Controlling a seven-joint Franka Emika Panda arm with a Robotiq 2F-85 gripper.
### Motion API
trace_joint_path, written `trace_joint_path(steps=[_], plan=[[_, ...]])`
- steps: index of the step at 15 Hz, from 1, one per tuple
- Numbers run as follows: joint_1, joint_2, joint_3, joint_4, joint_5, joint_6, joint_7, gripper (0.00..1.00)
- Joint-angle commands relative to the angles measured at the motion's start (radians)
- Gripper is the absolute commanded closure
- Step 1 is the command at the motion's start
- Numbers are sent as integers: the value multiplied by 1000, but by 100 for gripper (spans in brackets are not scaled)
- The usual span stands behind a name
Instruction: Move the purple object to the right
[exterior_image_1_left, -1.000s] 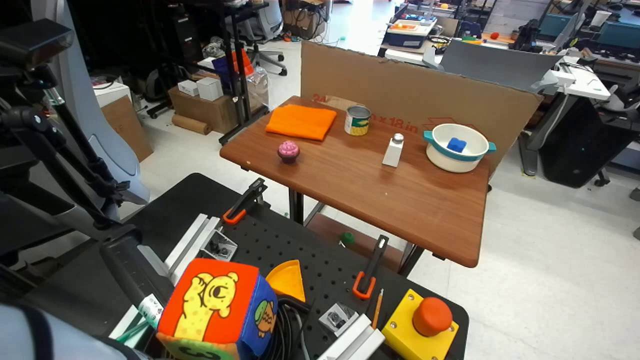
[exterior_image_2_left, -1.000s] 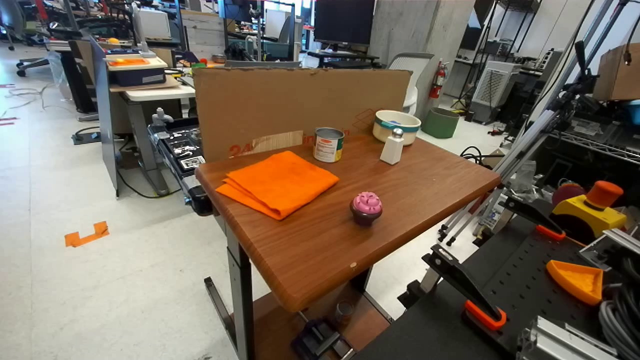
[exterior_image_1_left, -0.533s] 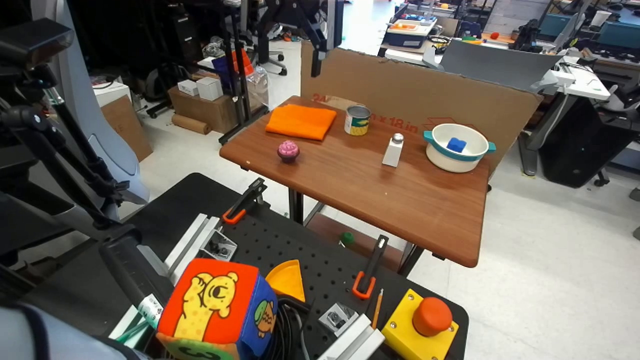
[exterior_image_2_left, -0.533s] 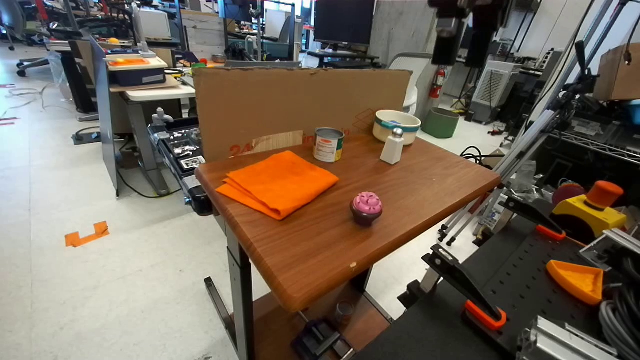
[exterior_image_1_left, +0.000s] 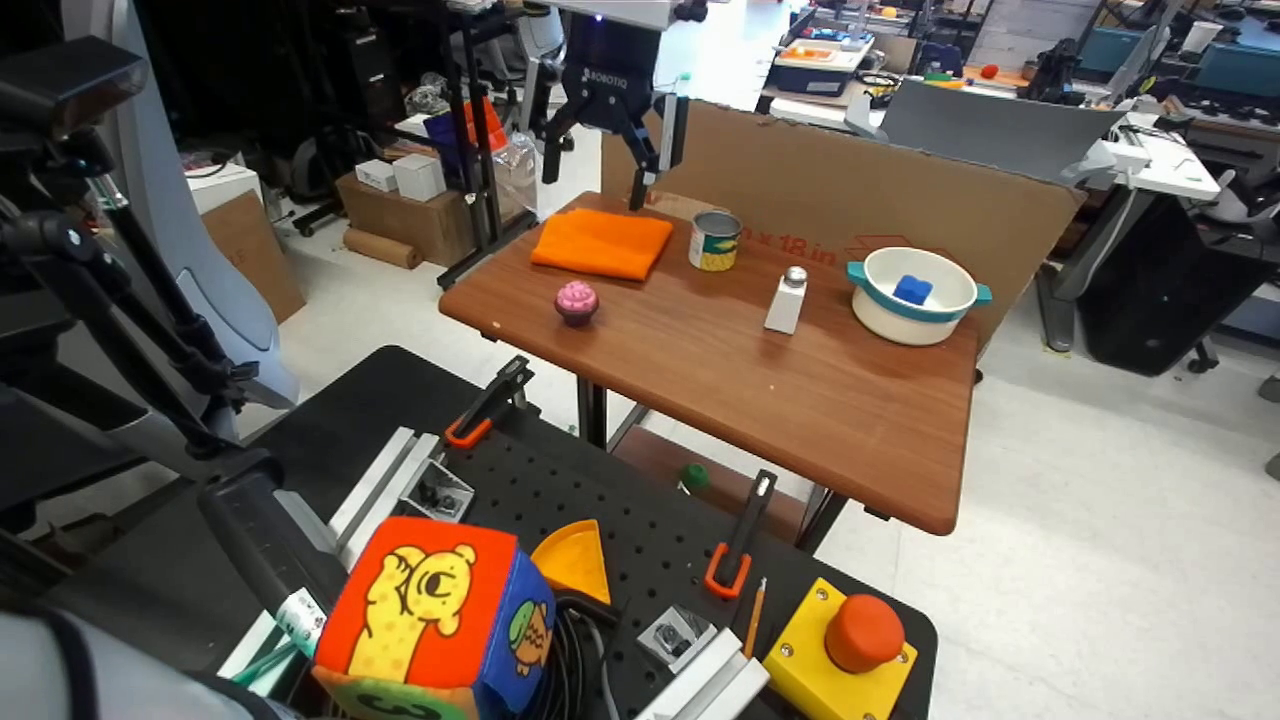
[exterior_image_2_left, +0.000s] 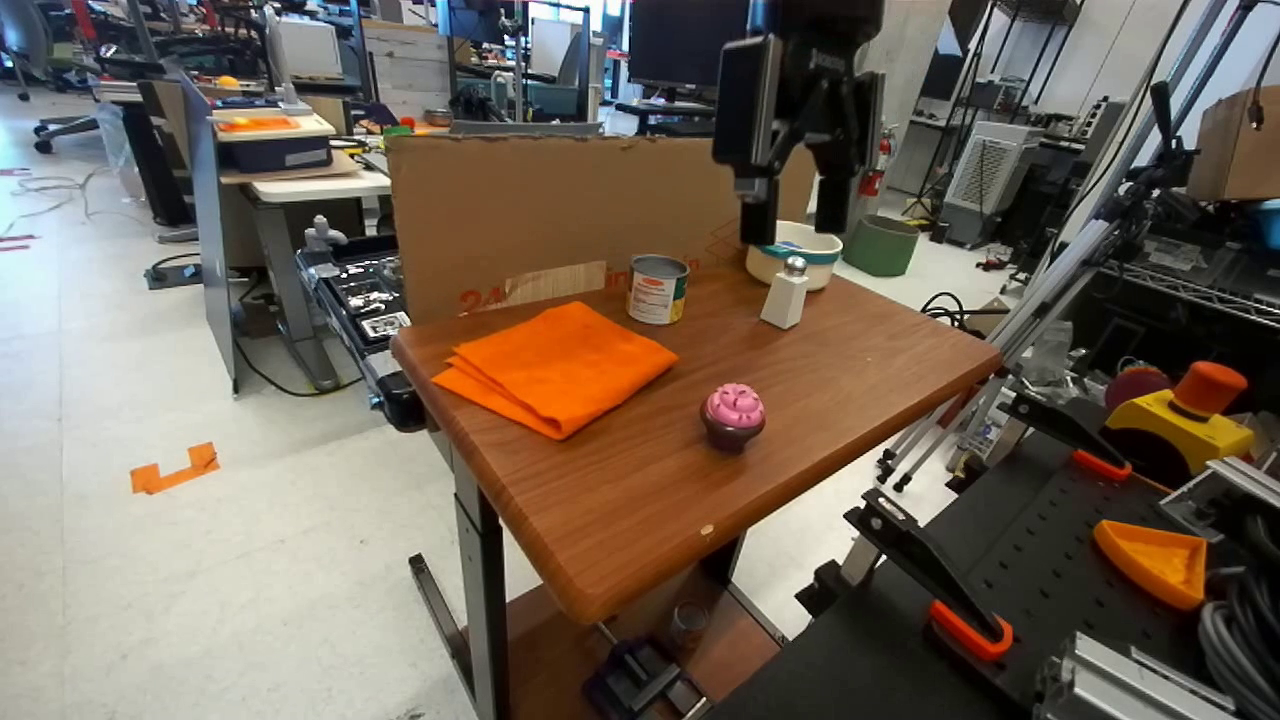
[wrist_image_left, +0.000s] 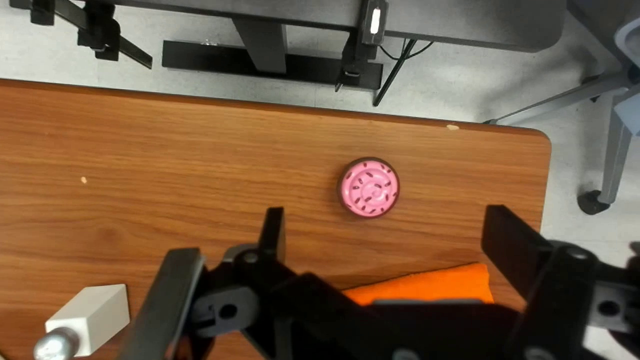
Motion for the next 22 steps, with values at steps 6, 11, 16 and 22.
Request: trace_joint_path(steps=[6, 11, 16, 22], plan=[[62, 310, -13, 296, -41, -237, 64, 0], [101, 411, -23, 379, -52, -295, 97, 0], [133, 487, -53, 440, -73, -300, 182, 0], [159, 555, -78, 488, -91, -309, 239, 25]])
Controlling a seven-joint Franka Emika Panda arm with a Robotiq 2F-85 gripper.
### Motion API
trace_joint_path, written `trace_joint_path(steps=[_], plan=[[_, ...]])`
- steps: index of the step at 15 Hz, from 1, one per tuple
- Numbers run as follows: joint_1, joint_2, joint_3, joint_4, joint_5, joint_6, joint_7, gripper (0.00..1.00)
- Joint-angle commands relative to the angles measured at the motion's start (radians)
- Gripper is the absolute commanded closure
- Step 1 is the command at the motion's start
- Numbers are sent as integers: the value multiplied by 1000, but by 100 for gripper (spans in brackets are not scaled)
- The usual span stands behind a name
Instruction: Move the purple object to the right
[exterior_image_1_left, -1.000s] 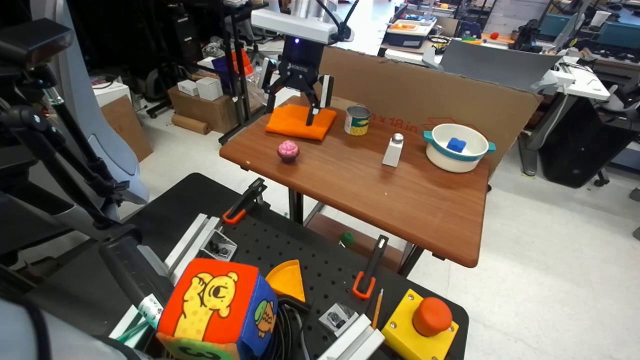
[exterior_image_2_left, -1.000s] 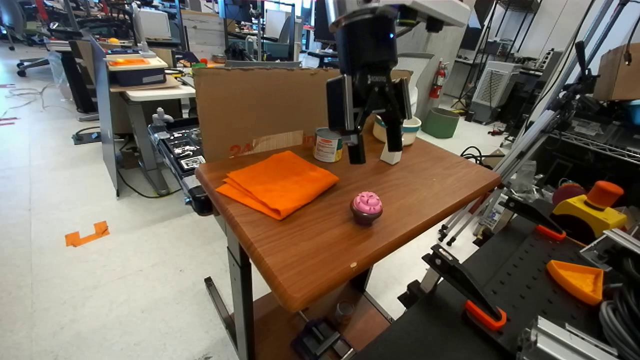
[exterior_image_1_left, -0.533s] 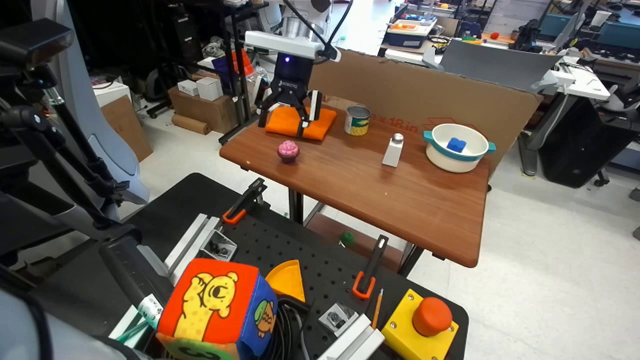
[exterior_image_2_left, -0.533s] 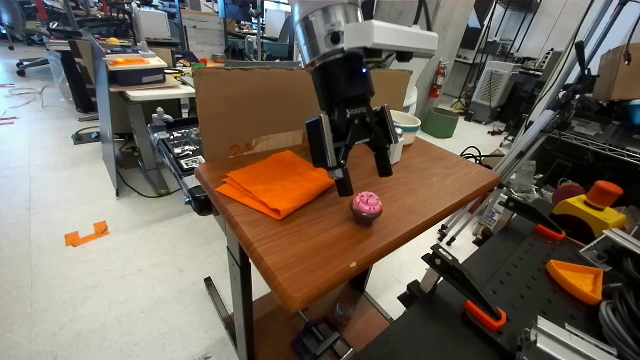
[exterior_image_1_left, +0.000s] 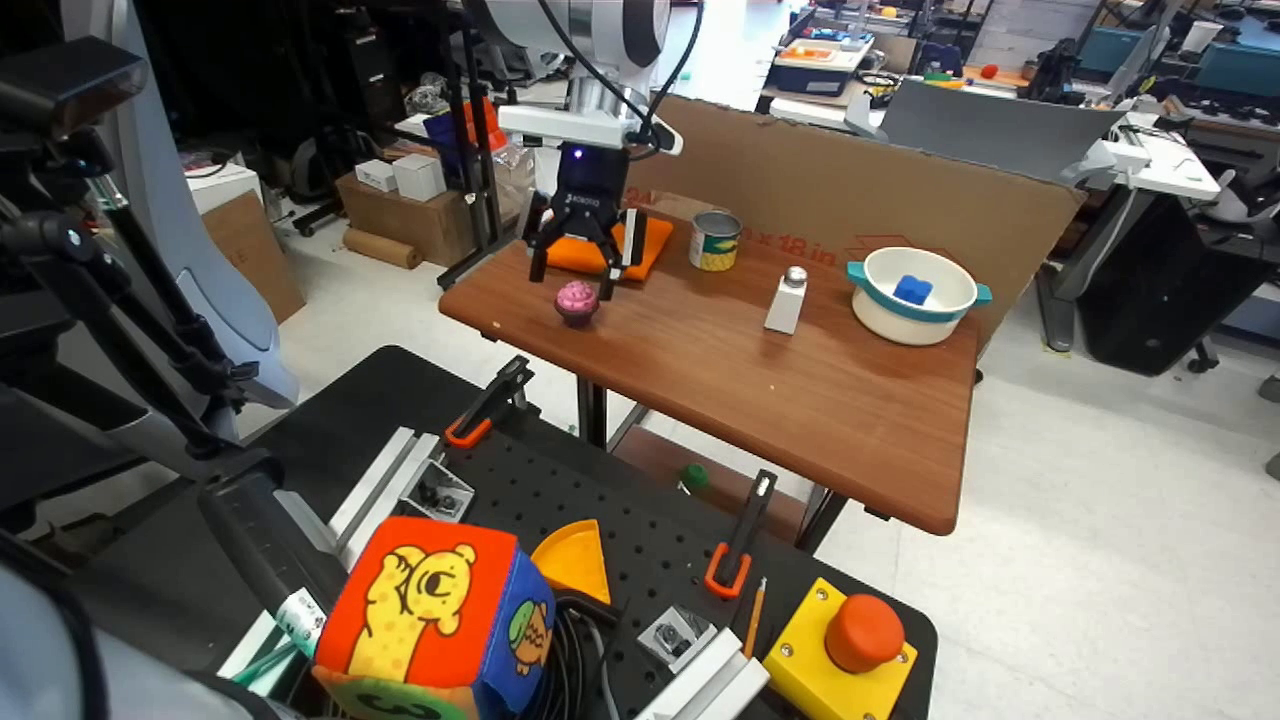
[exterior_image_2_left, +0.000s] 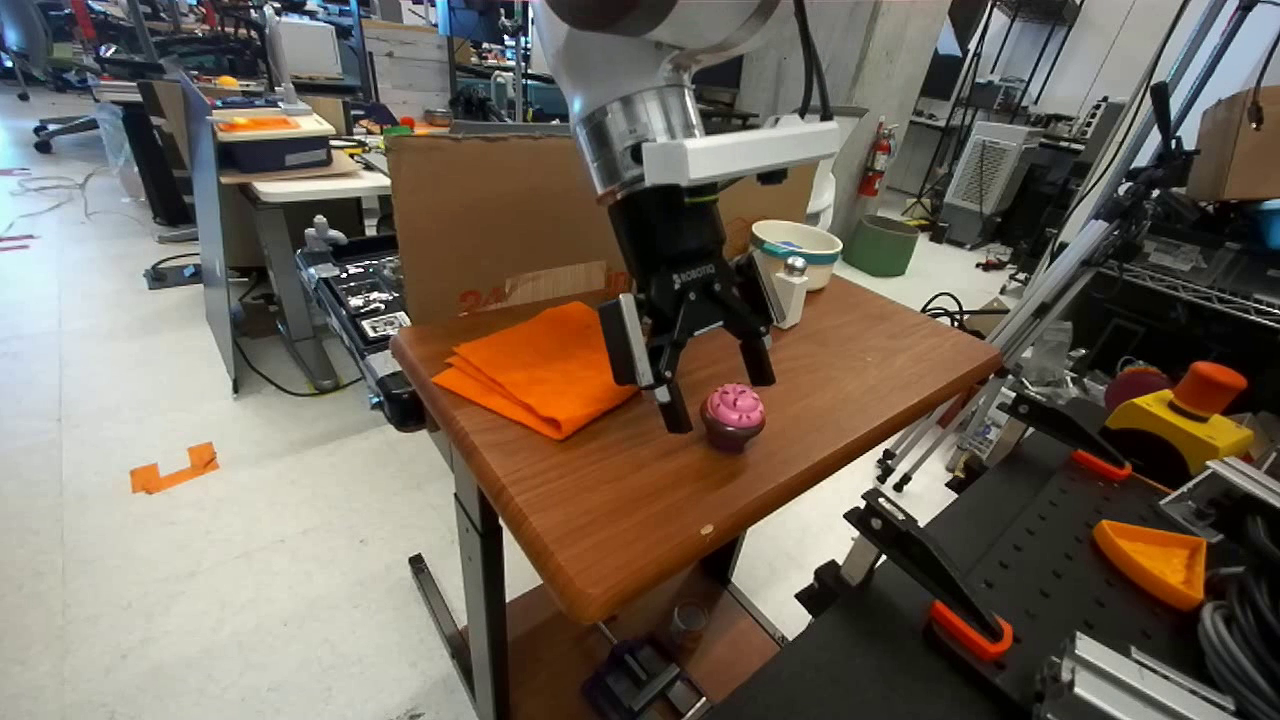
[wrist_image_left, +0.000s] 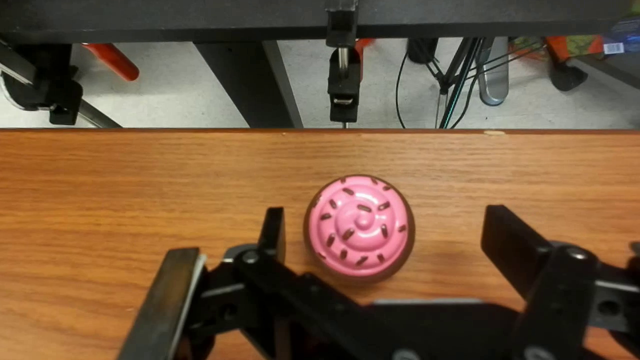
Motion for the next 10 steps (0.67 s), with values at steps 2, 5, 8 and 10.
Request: trace_joint_path(steps=[2, 5, 8, 10], plan=[[34, 50, -28, 63, -37, -43, 57, 35], [30, 57, -28, 85, -26, -95, 68, 58], [18, 31, -22, 84, -15, -139, 54, 68], [4, -7, -17, 66, -5, -138, 35, 68]])
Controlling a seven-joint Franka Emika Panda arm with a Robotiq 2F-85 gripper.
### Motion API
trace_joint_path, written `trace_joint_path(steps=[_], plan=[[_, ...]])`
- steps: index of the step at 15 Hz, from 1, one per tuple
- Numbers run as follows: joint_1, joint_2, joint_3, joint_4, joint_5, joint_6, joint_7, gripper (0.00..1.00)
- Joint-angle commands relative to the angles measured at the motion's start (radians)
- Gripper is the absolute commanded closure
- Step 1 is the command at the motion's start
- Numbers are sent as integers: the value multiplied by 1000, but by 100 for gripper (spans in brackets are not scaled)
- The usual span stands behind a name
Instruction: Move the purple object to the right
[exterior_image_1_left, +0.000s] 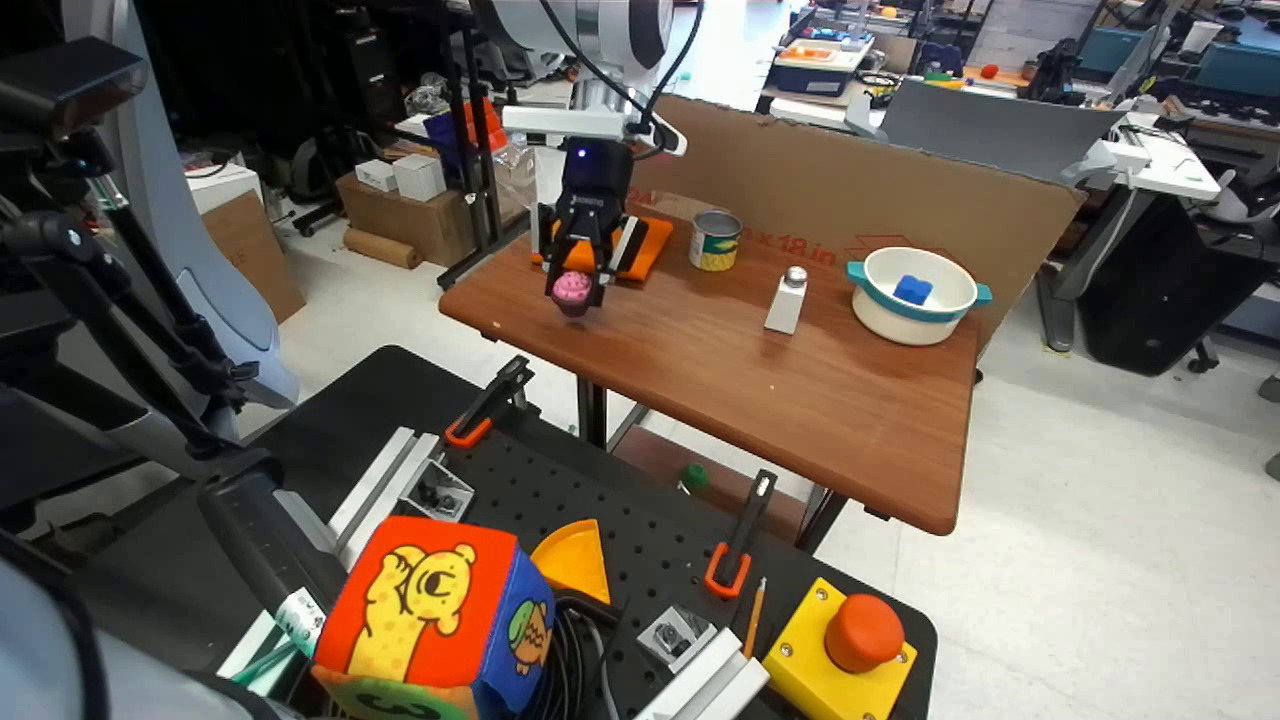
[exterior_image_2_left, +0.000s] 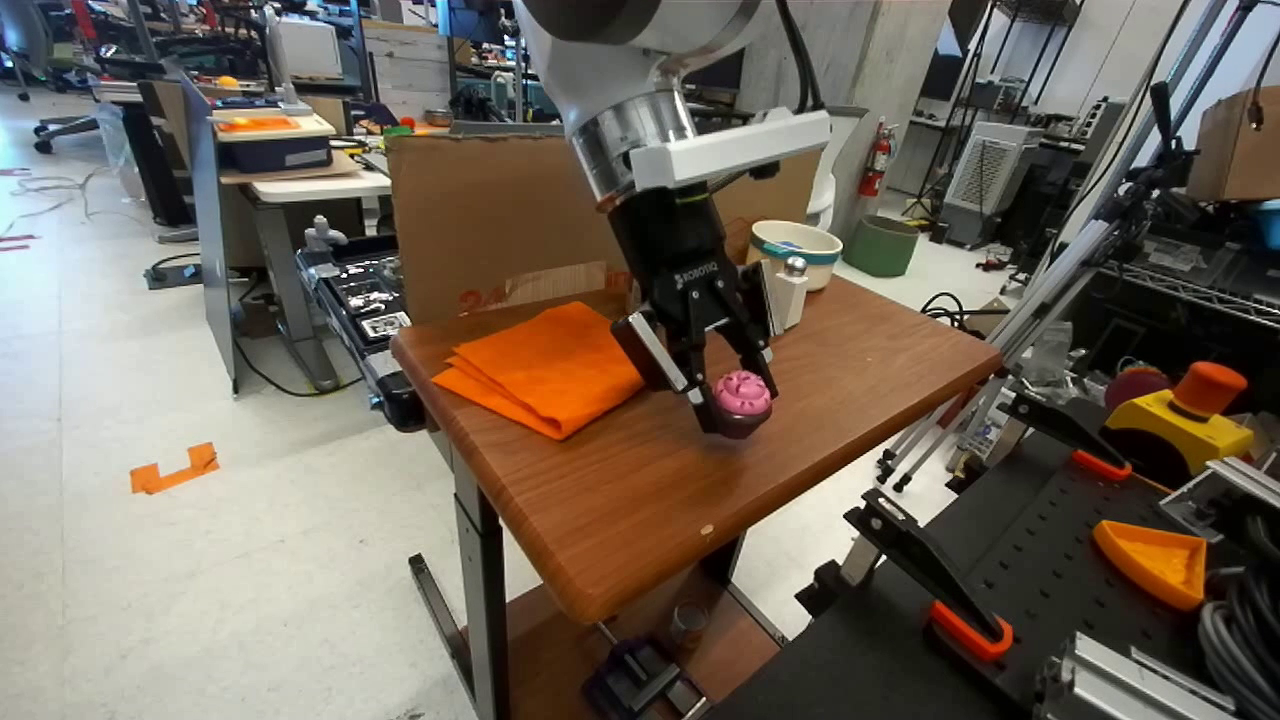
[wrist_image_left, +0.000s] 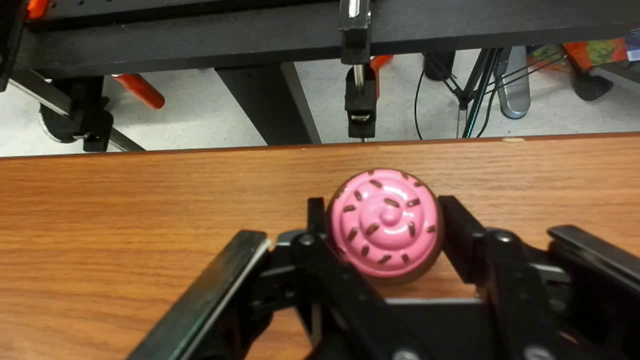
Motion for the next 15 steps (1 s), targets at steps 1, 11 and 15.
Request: trace_joint_path(steps=[1, 11, 15], plan=[[-25, -79, 2, -28, 20, -12, -25, 68], [-219, -269, -40, -80, 186, 91, -88, 68], [-317, -356, -55, -156, 303, 141, -179, 68]])
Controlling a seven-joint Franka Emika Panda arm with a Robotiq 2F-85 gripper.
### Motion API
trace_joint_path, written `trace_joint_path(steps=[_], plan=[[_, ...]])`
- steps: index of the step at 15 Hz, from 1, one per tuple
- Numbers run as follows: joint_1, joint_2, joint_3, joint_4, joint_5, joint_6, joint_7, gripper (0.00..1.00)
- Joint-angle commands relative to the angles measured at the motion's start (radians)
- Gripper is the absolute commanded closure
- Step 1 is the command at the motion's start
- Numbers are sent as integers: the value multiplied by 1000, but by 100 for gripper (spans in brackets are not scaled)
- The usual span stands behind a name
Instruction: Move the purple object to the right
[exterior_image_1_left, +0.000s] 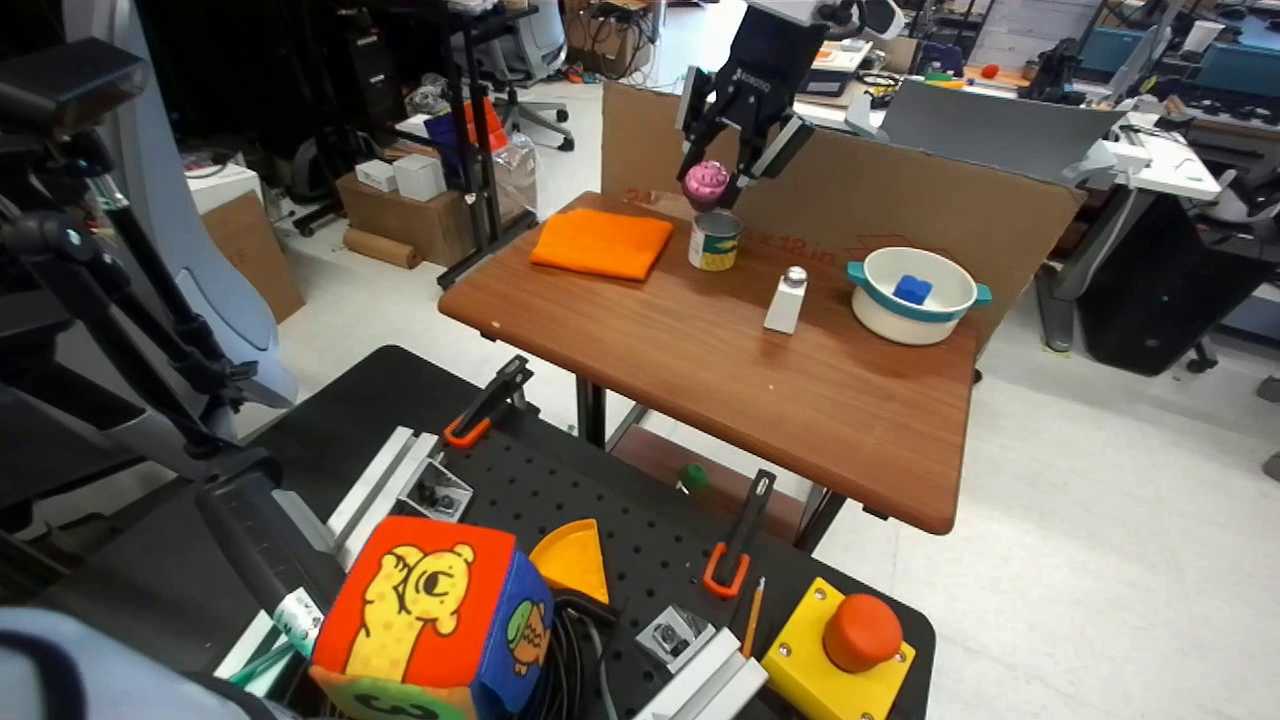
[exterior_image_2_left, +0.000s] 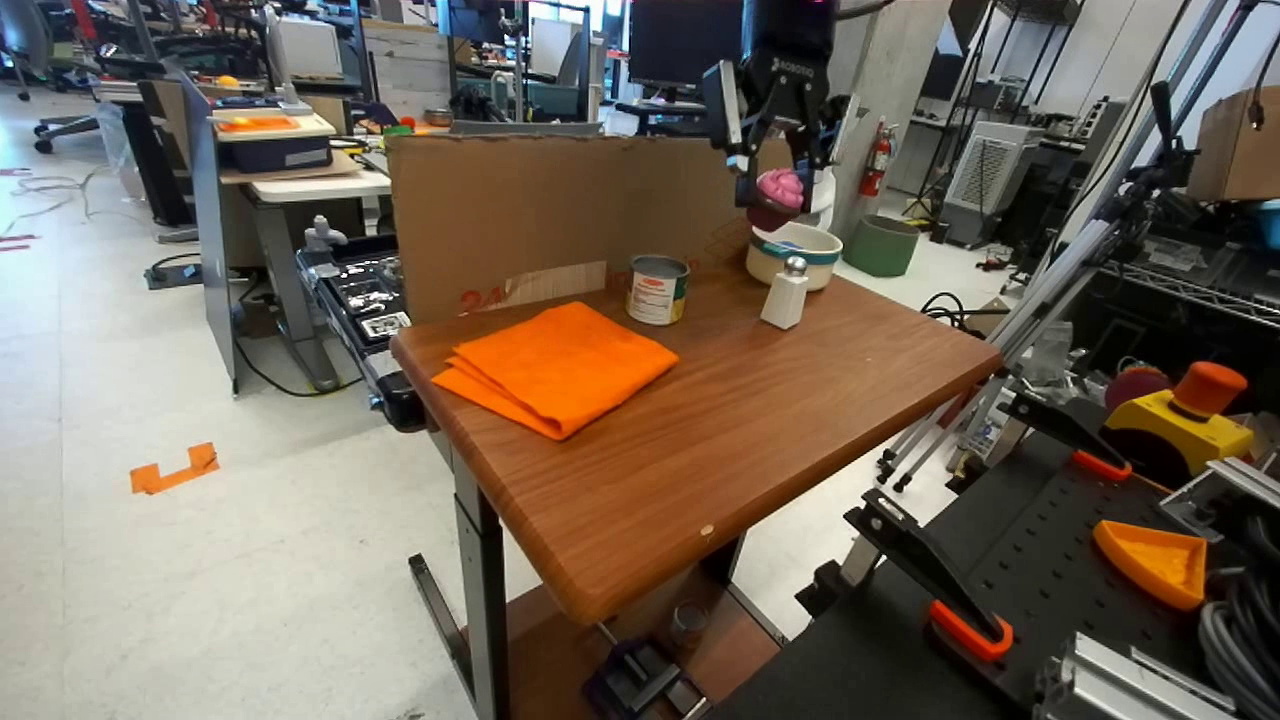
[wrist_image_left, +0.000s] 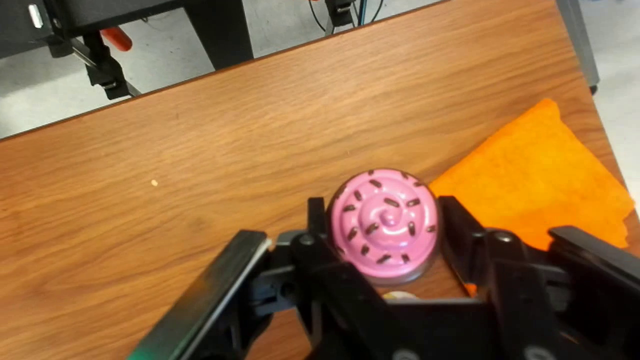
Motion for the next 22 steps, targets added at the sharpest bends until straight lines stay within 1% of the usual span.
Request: trace_joint_path(steps=[1, 3, 7, 10, 14, 16, 17, 20, 22], plan=[[-75, -93, -16, -92, 107, 31, -88, 68], [-115, -85, -36, -84, 147, 5, -115, 68], [-183, -48, -70, -76, 230, 7, -126, 68], [-220, 11, -94, -25, 307, -17, -62, 68], [-240, 81, -136, 14, 335, -24, 96, 68], [-239, 113, -151, 38, 325, -45, 165, 68], [-228, 129, -161, 55, 291, -57, 191, 68], [-189, 158, -188, 85, 209, -33, 271, 68], [-156, 180, -214, 106, 140, -43, 379, 68]])
